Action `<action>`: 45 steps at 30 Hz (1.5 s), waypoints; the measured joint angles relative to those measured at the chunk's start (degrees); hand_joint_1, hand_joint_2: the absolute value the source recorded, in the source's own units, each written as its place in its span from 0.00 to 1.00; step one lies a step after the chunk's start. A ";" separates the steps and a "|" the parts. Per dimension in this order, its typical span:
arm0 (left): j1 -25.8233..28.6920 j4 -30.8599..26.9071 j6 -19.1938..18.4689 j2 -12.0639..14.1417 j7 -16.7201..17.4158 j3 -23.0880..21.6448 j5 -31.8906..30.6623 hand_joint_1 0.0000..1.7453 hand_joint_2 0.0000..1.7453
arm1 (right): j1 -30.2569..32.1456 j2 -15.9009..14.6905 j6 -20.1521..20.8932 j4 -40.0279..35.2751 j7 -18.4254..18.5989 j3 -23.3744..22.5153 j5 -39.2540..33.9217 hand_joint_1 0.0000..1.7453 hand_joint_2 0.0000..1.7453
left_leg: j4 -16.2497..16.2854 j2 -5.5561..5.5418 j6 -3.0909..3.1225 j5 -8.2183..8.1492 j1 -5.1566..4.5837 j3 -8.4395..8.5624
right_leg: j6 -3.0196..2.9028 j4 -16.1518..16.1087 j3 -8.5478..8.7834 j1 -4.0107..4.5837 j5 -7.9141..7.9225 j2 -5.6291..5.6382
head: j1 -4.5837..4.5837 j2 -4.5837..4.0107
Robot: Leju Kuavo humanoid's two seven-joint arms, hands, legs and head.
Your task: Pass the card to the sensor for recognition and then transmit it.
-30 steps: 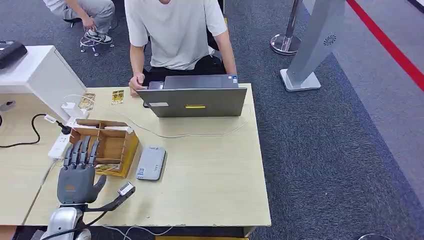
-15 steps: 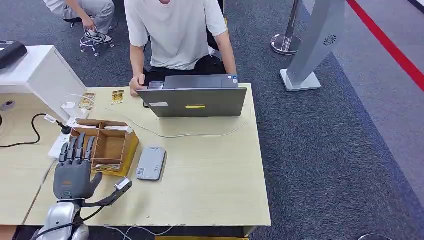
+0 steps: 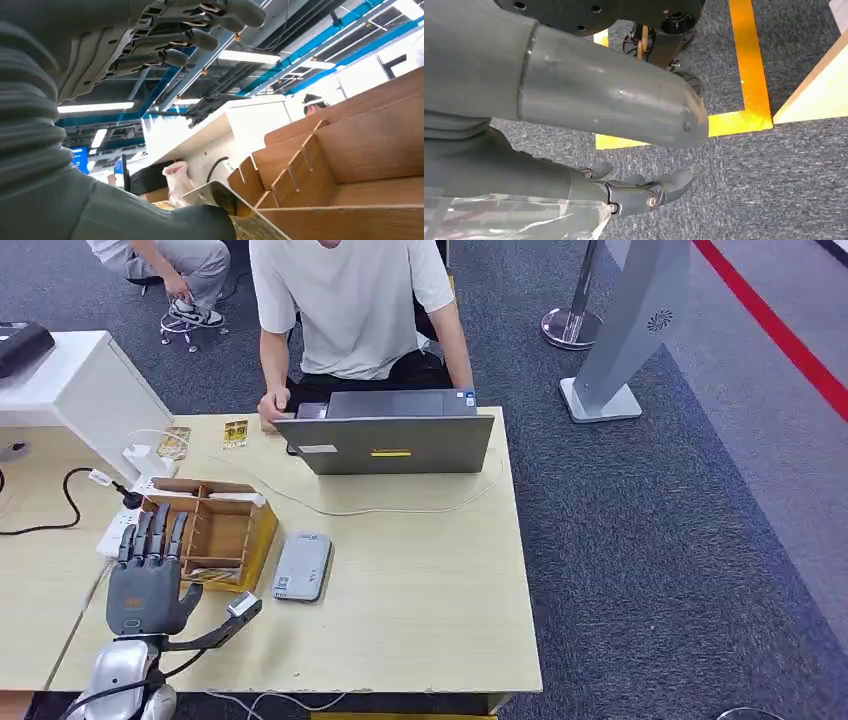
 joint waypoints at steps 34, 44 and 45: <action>0.14 0.90 -6.34 -0.28 -0.04 0.09 2.06 1.00 1.00 | -0.06 0.00 -0.15 -0.02 0.59 -1.57 1.14 0.00 0.00 | 0.00 0.00 0.00 0.00 0.00 -0.01 | 0.00 0.00 0.00 0.00 0.00 0.00 | 0.00 0.00; 0.22 0.68 -7.19 -0.46 0.96 0.09 2.45 1.00 1.00 | -0.10 0.00 -0.11 -0.02 0.81 -1.75 1.88 0.00 0.00 | 0.00 -0.01 0.00 0.00 0.00 0.00 | 0.00 0.00 0.00 0.00 0.00 0.00 | 0.00 0.00; 0.27 0.59 -7.01 -0.48 0.96 0.09 2.38 1.00 1.00 | -0.10 0.00 -0.11 -0.02 0.81 -1.75 1.86 0.00 0.00 | 0.00 -0.01 0.00 0.00 0.00 0.00 | 0.00 0.00 0.00 0.00 0.00 0.00 | 0.00 0.00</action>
